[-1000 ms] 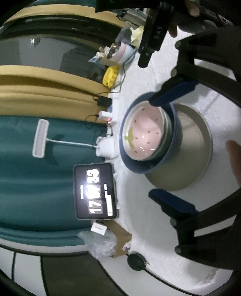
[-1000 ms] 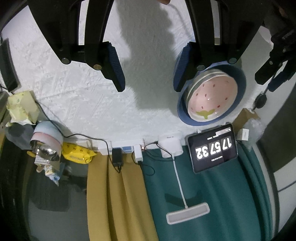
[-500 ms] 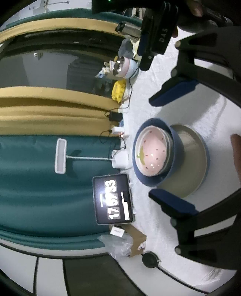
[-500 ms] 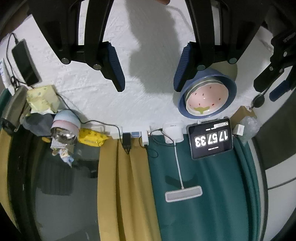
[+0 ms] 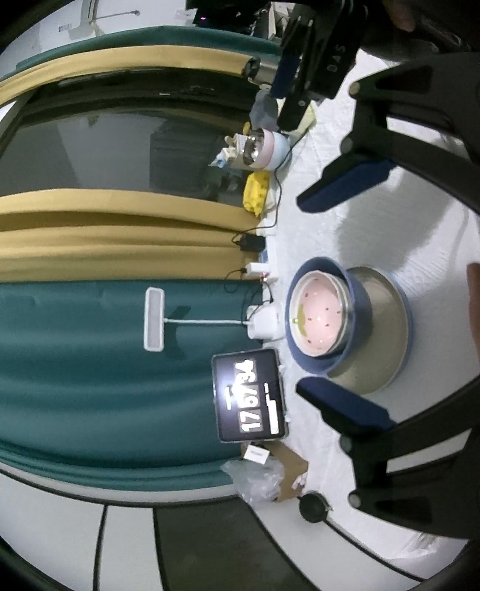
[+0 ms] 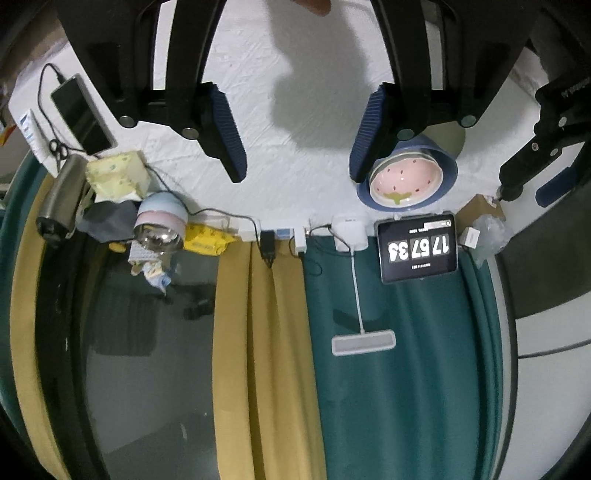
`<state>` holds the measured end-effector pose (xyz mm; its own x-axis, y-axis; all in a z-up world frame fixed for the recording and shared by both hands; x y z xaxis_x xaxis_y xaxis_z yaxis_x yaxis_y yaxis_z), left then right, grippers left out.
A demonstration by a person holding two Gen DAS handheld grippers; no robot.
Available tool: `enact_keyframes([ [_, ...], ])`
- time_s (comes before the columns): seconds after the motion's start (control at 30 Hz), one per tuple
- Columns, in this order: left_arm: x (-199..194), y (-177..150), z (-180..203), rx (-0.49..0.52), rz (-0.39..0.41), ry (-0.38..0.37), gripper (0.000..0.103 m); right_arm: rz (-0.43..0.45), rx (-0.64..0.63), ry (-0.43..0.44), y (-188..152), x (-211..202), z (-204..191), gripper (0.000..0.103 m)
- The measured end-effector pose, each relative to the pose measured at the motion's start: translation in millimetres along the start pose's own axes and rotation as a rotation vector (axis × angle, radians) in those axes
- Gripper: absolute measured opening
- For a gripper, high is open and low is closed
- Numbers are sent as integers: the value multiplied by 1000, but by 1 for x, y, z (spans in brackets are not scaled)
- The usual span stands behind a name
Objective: Organize plates and bowls
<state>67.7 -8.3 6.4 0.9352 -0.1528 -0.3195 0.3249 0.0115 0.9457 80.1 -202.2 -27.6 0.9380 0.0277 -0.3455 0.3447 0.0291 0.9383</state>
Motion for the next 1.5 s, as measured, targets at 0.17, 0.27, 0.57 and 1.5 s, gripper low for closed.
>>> enact_keyframes([
  [0.17,-12,7,7,20,21,8,91,41,3,-13,6,-19,4,71],
  [0.27,-21,14,10,29,45,9,91,70,7,-31,10,-30,8,78],
  [0.57,-42,30,10,7,85,5,92,121,7,-49,22,-58,13,82],
  [1.5,-68,35,3,6,110,17,92,171,-5,-60,34,-87,6,83],
])
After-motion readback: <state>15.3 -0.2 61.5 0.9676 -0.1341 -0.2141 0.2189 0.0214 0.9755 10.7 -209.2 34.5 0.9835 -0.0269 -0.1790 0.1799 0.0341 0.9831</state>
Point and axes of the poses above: each gripper's, at about its wrist camera, not at the fingertips, and x roughly the way its jaws point, z to its right, y to its top, the point moved 3 cm from there along x, roughly the way its jaws point, and after that the axes turned 5 degrees about -y, right-handed, at the moved point
